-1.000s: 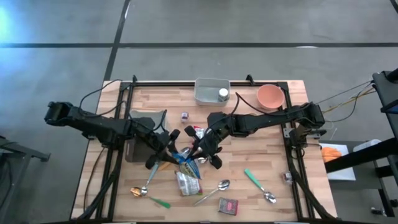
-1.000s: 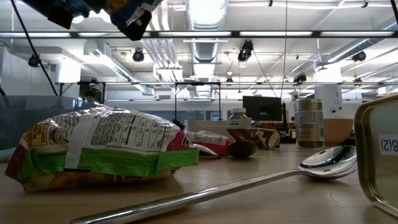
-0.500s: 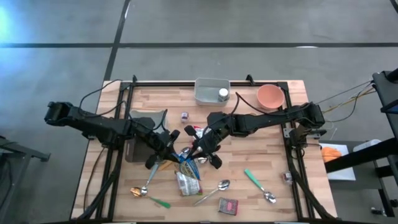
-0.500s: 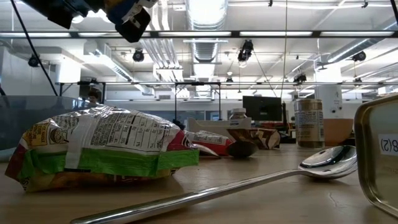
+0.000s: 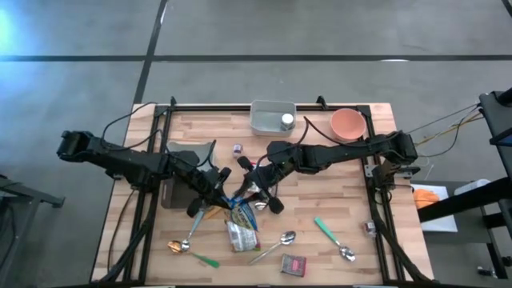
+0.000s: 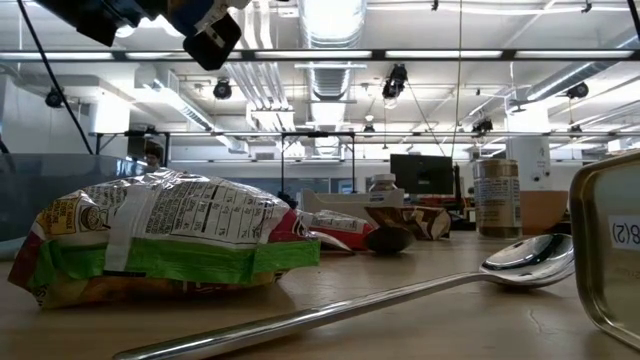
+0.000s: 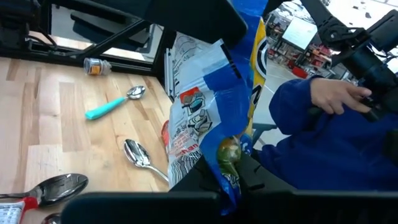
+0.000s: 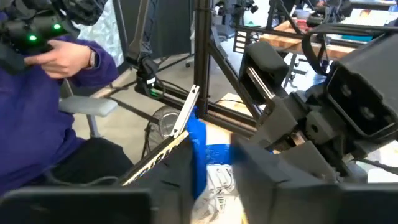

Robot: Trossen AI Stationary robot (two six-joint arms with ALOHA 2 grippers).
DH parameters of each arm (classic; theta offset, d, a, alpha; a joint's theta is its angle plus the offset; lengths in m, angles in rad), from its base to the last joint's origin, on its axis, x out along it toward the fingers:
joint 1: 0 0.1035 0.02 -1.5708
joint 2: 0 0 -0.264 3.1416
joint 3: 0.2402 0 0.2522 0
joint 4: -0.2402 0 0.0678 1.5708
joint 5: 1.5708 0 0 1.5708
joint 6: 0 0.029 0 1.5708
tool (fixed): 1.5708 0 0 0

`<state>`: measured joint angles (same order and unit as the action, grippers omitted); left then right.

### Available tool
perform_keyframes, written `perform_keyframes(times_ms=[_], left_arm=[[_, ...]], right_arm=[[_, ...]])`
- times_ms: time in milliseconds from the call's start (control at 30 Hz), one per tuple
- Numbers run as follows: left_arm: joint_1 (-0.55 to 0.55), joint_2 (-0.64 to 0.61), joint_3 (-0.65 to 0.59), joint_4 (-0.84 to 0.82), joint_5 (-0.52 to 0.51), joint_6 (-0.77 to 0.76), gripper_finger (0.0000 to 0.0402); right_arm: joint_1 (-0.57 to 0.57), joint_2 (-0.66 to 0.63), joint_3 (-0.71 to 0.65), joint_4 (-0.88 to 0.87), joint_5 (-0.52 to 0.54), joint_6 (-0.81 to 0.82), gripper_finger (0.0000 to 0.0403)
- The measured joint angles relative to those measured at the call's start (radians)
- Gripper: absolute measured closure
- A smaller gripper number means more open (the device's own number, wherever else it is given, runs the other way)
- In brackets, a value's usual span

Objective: Pick & Place Food Item
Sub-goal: Put the blue noodle pack into the bottom gray bin

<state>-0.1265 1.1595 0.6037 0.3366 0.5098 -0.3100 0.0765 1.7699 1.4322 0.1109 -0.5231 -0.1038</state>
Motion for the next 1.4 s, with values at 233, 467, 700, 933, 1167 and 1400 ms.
perform_keyframes(times_ms=[233, 467, 700, 933, 1167, 1400], left_arm=[[0.001, -0.024, 0.0, -0.037, -0.001, -0.027, 0.0401], [0.002, -0.137, 0.0, -0.176, -0.048, -0.055, 0.0401], [0.002, -0.274, 0.0, -0.438, -0.249, -0.122, 0.0401], [0.002, -0.37, -0.001, -0.682, -0.461, -0.22, 0.0401], [0.002, -0.413, -0.001, -0.815, -0.545, -0.322, 0.0401], [0.001, -0.449, 0.014, -0.92, -0.559, -0.417, 0.0401]], right_arm=[[0.001, -0.001, 0.0, 0.0, 0.002, -0.025, 0.0171], [-0.006, -0.021, 0.0, -0.003, 0.059, -0.027, 0.0125], [-0.005, -0.03, 0.0, -0.067, 0.3, 0.025, 0.0121], [-0.006, -0.027, 0.0, -0.235, 0.57, 0.129, 0.0121], [-0.005, -0.026, -0.009, -0.332, 0.636, 0.225, 0.0121], [-0.005, -0.025, -0.055, -0.341, 0.638, 0.255, 0.0121]])
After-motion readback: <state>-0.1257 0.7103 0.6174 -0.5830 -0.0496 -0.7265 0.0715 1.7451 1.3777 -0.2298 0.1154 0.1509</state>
